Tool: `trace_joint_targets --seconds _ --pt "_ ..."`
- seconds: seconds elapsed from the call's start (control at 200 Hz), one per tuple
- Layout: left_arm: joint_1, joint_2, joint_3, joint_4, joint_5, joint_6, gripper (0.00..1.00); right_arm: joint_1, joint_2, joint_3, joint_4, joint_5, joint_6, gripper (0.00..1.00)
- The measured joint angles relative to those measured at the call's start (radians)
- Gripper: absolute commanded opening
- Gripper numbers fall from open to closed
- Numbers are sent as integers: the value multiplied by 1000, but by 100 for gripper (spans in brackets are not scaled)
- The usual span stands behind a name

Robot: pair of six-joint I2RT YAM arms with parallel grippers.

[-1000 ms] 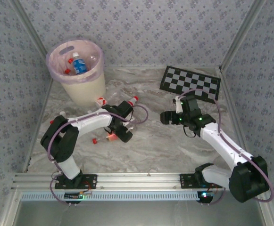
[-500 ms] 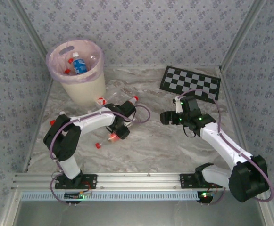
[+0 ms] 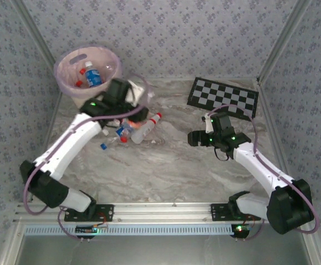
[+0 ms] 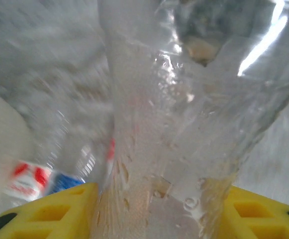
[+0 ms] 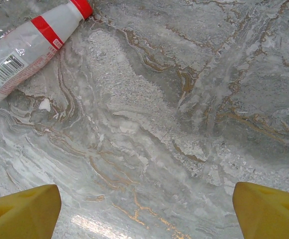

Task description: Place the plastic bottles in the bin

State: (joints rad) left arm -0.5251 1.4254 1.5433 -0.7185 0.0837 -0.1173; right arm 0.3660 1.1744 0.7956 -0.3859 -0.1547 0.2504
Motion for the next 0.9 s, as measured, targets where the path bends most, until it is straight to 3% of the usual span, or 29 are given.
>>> trace_joint_targets --seconds 0.11,0.235,0.465,0.68,0.9 --pt "140 -45 45 136 36 -124 22 0 -8 0 0 0 0 91" --pt "230 -53 100 238 9 -245 12 0 -37 -1 0 0 1 92" --pt "424 -34 159 383 -63 -457 16 0 -58 -14 -1 0 4 91" --pt "487 126 352 401 -100 -459 18 0 -82 -16 -8 0 4 92" --pt "500 357 557 319 -73 -351 22 0 -111 -26 -16 0 4 92"
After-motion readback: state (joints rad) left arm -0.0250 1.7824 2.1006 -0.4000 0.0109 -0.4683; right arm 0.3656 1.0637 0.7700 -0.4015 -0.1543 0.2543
